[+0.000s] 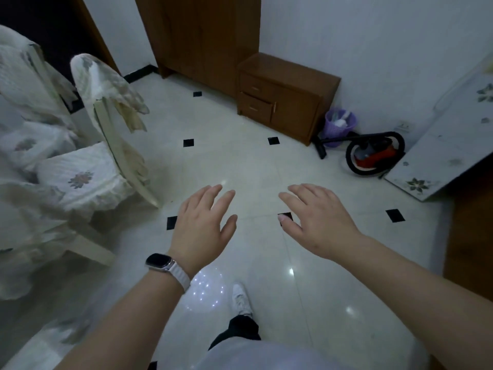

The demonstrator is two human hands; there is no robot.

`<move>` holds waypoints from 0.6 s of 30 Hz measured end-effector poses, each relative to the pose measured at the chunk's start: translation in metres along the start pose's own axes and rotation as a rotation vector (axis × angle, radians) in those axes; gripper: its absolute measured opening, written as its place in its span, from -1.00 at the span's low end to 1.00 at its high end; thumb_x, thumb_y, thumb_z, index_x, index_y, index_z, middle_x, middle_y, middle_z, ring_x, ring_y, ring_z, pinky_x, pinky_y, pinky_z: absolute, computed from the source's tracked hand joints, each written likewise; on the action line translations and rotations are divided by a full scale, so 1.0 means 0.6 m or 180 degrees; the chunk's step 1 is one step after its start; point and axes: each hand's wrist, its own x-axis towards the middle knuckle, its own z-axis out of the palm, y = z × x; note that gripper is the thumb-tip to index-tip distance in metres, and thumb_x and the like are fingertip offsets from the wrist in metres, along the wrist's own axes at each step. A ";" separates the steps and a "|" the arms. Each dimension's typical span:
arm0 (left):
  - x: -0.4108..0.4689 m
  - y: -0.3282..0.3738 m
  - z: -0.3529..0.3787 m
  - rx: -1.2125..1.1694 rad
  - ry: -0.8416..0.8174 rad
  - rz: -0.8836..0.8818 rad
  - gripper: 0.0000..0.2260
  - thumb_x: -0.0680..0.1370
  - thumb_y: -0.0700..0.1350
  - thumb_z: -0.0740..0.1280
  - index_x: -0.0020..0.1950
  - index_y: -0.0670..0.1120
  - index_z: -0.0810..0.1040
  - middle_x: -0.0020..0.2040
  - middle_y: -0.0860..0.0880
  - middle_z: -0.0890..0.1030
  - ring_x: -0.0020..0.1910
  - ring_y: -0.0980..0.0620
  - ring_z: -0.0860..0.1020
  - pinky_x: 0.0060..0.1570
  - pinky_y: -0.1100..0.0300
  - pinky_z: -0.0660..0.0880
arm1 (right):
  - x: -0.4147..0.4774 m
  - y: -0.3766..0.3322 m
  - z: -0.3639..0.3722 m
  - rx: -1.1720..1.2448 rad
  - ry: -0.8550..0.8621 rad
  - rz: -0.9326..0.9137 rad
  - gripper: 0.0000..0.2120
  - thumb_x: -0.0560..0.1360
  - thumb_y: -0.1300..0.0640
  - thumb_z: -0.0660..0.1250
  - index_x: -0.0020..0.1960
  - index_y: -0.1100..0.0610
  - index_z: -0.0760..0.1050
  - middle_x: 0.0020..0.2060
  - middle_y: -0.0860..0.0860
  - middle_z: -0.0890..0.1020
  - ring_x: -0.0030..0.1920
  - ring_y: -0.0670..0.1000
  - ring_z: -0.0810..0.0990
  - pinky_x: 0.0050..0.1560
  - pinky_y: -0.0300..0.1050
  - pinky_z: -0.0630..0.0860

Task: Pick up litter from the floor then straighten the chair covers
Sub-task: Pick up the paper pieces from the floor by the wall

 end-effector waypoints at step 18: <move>0.392 -0.314 0.065 0.0166 -0.0105 -0.0392 -0.58 0.54 0.11 0.24 0.34 -0.02 0.50 0.32 -0.10 0.53 0.29 -0.15 0.48 0.19 -0.06 0.41 | 0.561 0.036 0.084 0.0301 0.0088 -0.0429 -0.52 0.53 -0.17 0.12 0.28 0.09 0.52 0.20 0.08 0.58 0.21 0.14 0.51 0.19 0.05 0.41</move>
